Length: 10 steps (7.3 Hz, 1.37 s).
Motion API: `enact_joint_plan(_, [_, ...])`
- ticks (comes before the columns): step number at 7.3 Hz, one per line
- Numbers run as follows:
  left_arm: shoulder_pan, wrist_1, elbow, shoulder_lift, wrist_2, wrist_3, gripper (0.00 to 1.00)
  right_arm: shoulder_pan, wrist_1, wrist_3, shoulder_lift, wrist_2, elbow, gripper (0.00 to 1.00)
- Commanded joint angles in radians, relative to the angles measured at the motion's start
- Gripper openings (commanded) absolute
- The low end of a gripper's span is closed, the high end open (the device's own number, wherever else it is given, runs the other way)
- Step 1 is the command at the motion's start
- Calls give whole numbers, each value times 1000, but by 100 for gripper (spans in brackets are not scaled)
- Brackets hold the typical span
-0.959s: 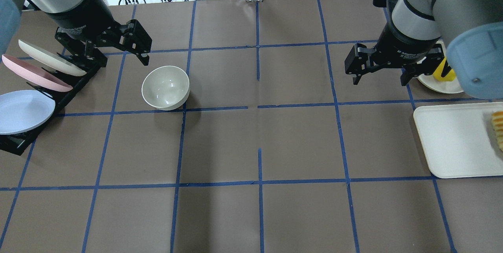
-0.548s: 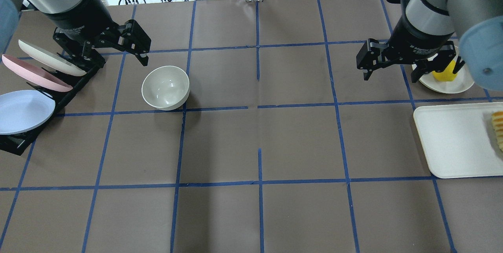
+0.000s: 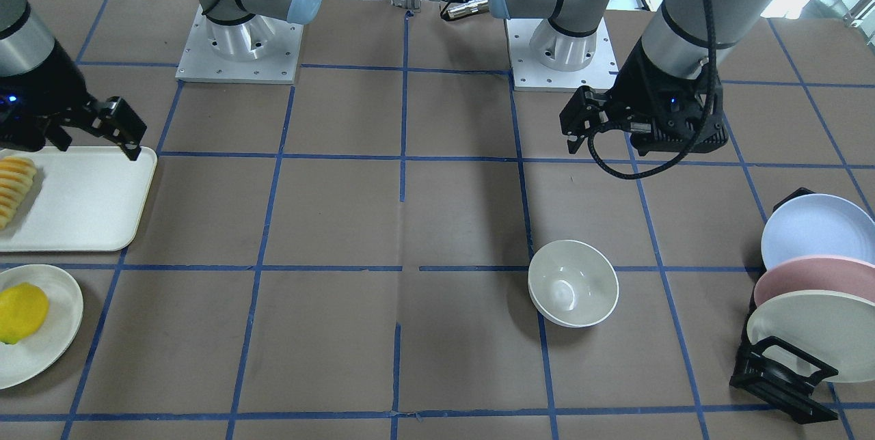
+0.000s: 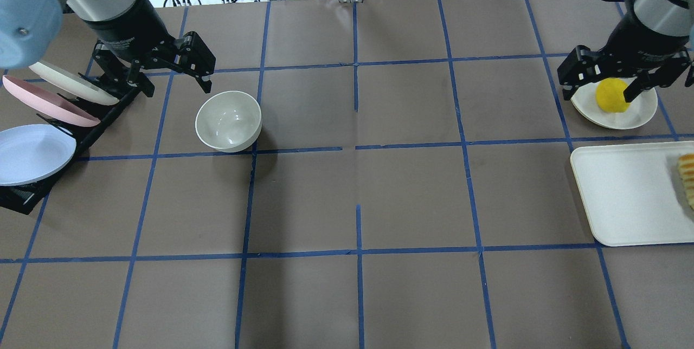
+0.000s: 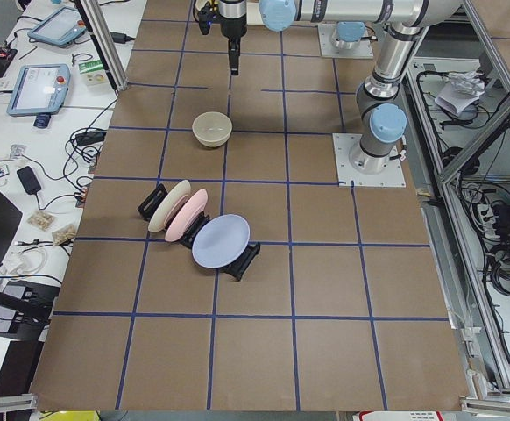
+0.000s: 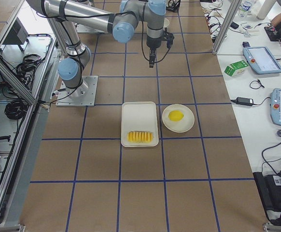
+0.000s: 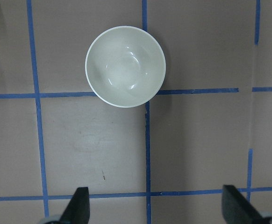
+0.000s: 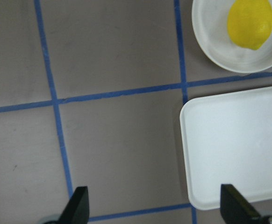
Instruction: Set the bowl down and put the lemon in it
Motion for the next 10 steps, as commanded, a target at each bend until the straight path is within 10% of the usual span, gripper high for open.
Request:
enact_joint_plan(1, [5,7,-8,-94,3,0,100,-126,-186,-209,142,4,-3,100])
enact_joint_plan(6, [105,245,-75,-265,5,14,100,-192,-559,-373,418,18,-43,100])
enact_joint_plan(10, [139,421,-118,-390,2,170,100,-201,-573,-379,519,15,-67,100])
